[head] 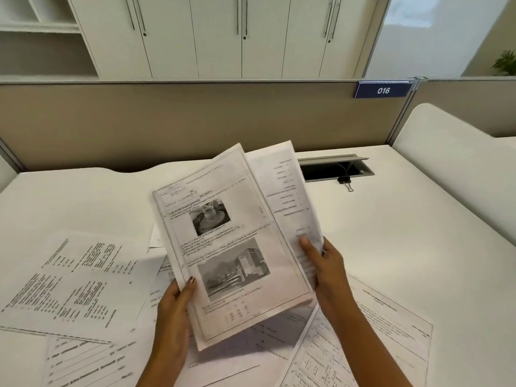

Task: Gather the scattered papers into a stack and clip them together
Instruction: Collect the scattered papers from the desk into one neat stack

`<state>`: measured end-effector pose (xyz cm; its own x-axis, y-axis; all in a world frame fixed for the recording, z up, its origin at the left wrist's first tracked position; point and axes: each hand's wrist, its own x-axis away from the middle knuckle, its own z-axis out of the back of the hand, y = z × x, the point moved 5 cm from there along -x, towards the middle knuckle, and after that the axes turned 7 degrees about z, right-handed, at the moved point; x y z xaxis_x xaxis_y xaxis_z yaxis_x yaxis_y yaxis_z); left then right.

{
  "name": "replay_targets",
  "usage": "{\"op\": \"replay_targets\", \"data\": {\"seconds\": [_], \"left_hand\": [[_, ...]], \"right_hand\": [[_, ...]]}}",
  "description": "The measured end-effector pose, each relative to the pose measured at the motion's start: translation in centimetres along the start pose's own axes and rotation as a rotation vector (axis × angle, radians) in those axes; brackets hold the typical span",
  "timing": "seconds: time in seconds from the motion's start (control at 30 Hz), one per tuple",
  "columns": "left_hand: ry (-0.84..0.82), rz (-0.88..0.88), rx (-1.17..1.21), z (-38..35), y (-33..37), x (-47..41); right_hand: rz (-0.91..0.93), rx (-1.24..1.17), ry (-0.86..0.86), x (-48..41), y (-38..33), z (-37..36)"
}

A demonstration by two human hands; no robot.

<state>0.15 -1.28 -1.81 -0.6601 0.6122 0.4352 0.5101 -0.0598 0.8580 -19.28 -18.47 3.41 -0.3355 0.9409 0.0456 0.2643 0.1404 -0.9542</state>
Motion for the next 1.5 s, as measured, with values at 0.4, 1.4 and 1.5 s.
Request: {"op": "replay_targets", "data": {"seconds": [0.4,1.4,1.5], "left_hand": [[0.172,-0.12,-0.272,0.9,-1.0,-0.9],[0.355,-0.653,-0.394,-0.7,5.1,3.8],[0.385,-0.62,-0.386,0.5,5.8,3.5]], "right_hand": [[0.034,0.875,-0.17,0.0,4.7,-0.7],[0.417,0.516,0.131,4.3,4.7,-2.9],[0.466,0.64,0.257,4.0,4.1,-1.0]]}}
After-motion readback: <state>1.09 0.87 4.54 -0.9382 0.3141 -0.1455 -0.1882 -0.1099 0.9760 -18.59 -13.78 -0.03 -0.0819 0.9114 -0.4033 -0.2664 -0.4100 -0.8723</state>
